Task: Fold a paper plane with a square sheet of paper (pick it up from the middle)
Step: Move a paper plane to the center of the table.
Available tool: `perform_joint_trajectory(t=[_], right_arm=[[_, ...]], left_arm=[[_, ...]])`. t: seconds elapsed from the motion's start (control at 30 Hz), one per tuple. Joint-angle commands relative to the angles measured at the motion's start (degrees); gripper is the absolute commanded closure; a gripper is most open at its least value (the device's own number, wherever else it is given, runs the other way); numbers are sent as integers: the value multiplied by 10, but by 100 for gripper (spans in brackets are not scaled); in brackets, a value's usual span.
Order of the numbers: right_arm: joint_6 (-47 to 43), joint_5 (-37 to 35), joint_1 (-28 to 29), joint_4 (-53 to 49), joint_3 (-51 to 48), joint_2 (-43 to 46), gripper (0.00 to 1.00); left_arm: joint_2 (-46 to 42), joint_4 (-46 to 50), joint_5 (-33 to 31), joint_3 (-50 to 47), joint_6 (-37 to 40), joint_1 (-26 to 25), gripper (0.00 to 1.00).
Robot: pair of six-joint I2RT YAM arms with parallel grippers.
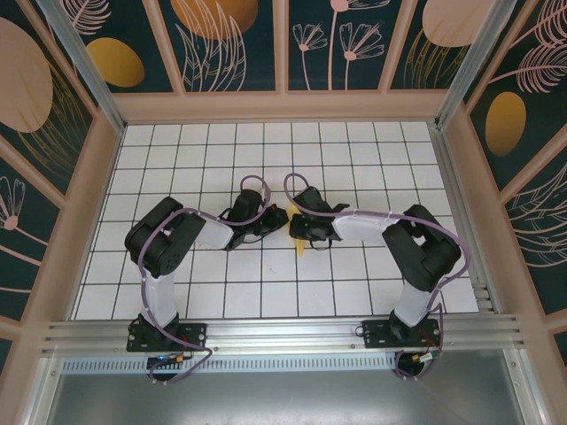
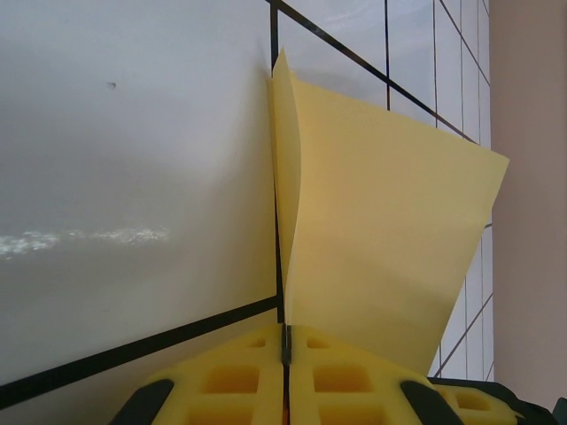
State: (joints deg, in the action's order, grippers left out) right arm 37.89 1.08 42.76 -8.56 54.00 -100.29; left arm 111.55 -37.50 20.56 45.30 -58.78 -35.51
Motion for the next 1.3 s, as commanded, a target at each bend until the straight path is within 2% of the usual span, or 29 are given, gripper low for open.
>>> perform_joint_trajectory(t=[0.0, 0.33, 0.43, 0.57, 0.63, 0.9, 1.07, 1.27], right_arm=[[2, -30, 4, -24, 19, -2, 78], [7, -49, 4, -59, 48, -22, 100], [-2, -70, 4, -76, 58, -27, 100], [-28, -100, 5, -98, 80, -29, 100], [-42, -118, 6, -110, 99, -38, 100], [-71, -150, 11, -124, 172, -96, 100], [-77, -159, 14, -134, 202, -130, 100], [-76, -175, 22, -148, 223, -158, 94]], left_arm=[[-7, -7, -5, -8, 8, 5, 91], [-20, 8, -12, -10, 16, 7, 88], [-38, 28, -25, -13, 24, 13, 80], [-85, 76, -57, -21, 44, 26, 64], [-120, 110, -86, -26, 58, 37, 55], [-233, 218, -197, -59, 84, 73, 29], [-254, 254, -230, -66, 89, 77, 20], [-252, 258, -241, -71, 85, 77, 17]])
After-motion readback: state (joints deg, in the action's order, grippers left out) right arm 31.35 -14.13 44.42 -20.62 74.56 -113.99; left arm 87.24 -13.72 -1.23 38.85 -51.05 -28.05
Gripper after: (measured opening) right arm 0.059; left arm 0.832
